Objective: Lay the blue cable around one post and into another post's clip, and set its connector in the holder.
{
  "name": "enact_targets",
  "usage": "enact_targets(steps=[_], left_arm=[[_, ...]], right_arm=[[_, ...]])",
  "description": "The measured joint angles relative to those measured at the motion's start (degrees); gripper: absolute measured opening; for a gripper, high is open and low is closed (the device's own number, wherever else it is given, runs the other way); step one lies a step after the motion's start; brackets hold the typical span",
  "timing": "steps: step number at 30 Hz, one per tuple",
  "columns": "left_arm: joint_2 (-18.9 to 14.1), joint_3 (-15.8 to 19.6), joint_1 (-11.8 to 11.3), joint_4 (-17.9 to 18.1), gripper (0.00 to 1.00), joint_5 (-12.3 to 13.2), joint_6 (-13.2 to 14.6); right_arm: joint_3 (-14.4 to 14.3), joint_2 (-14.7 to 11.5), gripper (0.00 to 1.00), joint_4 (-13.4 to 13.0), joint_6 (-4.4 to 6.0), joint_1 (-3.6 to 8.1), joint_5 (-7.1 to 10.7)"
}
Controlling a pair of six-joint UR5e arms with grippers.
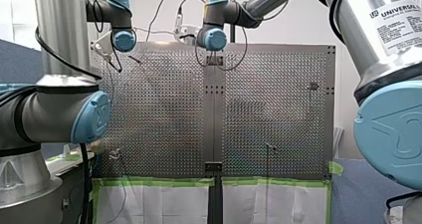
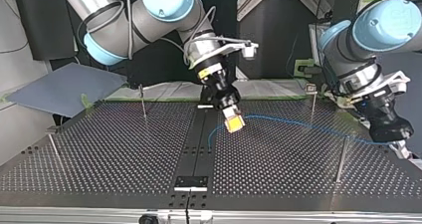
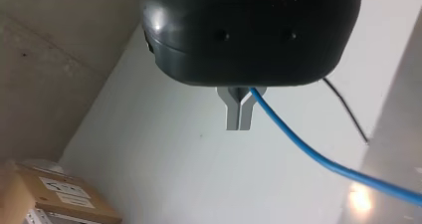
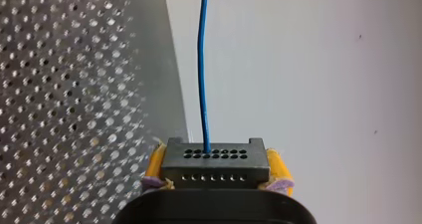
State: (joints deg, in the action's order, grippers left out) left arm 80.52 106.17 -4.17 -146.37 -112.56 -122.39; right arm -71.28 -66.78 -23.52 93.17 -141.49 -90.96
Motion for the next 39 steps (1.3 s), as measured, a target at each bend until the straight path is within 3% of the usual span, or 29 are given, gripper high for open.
enact_targets(steps=[4,12,23,29,39], left_arm=[[0.2,-2.0,-0.7,-0.3,0.00,0.6,-0.5],[2.4,-5.3,-1.5,-0.3,0.00,1.7,-1.3],[3.6,-5.9,-2.8,-0.3,0.00,1.3,-1.9],[5.5,-5.9,-3.5,-0.3,0.00,1.6,-1.7],[8.1,-5.6,-3.8,-0.3,0.00,2.2,-1.3]], right_arm=[[1.0,0.1,0.22,0.1,0.11,-0.28,0.42],[3.5,1.3,0.22,1.0,1.45,-1.04,1.18],[8.5,6.0,0.22,5.0,1.31,-2.35,1.04],[10.7,7.5,0.22,5.1,1.87,-2.35,0.95],[11.0,7.8,0.22,4.0,2.31,-1.95,1.10]])
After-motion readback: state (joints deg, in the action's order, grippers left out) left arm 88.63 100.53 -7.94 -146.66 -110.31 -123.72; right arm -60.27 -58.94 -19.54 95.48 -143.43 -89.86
